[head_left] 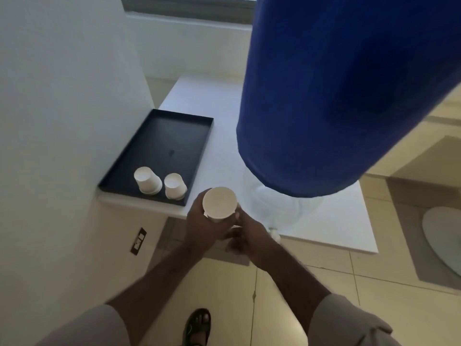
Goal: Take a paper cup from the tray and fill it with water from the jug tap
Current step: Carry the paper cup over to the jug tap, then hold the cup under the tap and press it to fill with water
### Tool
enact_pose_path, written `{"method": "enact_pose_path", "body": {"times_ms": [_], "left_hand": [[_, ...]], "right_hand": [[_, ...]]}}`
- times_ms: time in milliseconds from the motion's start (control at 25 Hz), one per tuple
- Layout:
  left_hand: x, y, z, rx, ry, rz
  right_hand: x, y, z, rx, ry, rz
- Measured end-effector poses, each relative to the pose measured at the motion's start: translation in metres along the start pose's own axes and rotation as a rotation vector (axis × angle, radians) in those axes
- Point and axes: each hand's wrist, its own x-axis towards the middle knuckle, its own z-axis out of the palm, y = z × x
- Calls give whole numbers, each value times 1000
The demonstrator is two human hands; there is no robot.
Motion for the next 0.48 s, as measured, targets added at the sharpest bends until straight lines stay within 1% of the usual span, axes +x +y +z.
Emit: {"method": "enact_pose_path", "body": {"times_ms": [120, 200, 240, 280, 320, 440, 480], "left_hand": [[-17, -31, 10, 4, 28, -62], [-33, -65, 21, 15, 36, -134], [-42, -83, 30, 31, 36, -173], [-51, -95, 40, 53, 26, -203], [-59, -105, 51, 85, 8, -231], [-72, -127, 87, 171, -71, -290], [-73, -133, 98, 208, -94, -302]], "right_hand": [[-15, 17, -41, -354, 376, -280], [-19, 26, -71, -622, 530, -427], [-20, 31, -85, -780, 573, -463], [-20, 35, -96, -916, 592, -480], [-20, 41, -106, -1021, 577, -481], [-13, 56, -117, -1271, 447, -495], [-10, 59, -116, -1323, 428, -517]]}}
